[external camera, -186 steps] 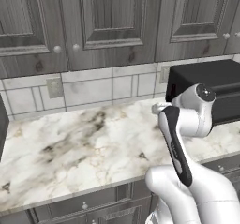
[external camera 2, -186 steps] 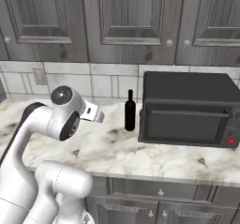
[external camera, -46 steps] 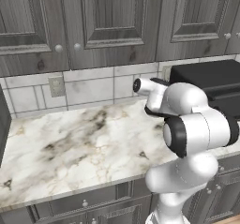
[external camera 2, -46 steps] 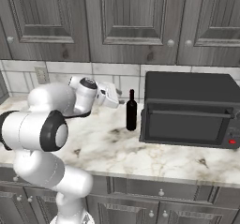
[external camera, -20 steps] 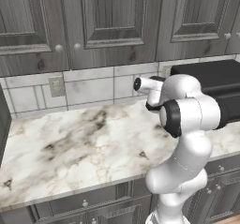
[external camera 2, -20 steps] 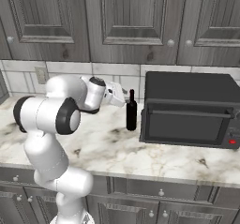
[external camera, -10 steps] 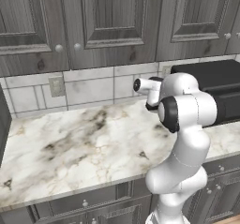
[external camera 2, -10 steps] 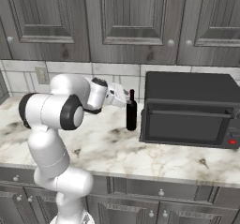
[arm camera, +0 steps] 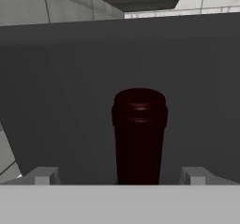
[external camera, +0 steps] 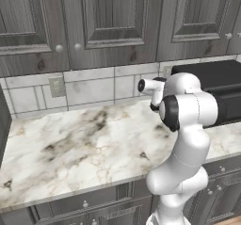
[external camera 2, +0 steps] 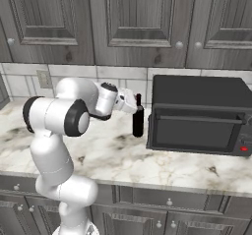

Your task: Move the drinks to the dining counter.

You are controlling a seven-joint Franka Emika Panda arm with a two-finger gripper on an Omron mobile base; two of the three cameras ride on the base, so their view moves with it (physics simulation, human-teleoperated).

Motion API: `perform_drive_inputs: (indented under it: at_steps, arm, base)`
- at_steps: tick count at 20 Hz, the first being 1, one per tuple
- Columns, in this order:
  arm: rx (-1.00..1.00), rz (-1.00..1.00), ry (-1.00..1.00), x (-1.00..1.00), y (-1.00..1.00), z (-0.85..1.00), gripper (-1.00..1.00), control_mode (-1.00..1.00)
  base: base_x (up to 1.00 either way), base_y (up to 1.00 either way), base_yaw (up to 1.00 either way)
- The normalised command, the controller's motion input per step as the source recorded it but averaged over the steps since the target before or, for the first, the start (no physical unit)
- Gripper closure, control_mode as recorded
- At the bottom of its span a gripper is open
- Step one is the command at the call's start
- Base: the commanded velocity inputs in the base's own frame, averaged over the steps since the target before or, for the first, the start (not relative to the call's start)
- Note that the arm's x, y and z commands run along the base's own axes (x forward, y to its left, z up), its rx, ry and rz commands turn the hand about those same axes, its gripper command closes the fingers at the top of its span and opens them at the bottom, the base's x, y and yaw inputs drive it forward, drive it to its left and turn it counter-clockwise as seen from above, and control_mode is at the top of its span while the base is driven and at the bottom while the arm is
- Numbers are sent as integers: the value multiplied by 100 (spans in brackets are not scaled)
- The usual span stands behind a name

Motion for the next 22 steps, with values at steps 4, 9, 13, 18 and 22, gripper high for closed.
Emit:
perform_drive_inputs:
  at_steps: [4, 9, 13, 18, 22]
  arm:
    - [0, 0, 0, 13, -4, -9, -100, -100]
    - [0, 0, 0, 13, 0, -6, 100, -100]
    - [0, 0, 0, -3, 12, 0, 100, -100]
    - [-2, 0, 0, -57, 36, 1, 100, -100]
    - [-5, 0, -1, -82, 50, 14, 100, -100]
  base:
    - [0, 0, 0]
    - [0, 0, 0]
    - [0, 0, 0]
    - [0, 0, 0]
    - [0, 0, 0]
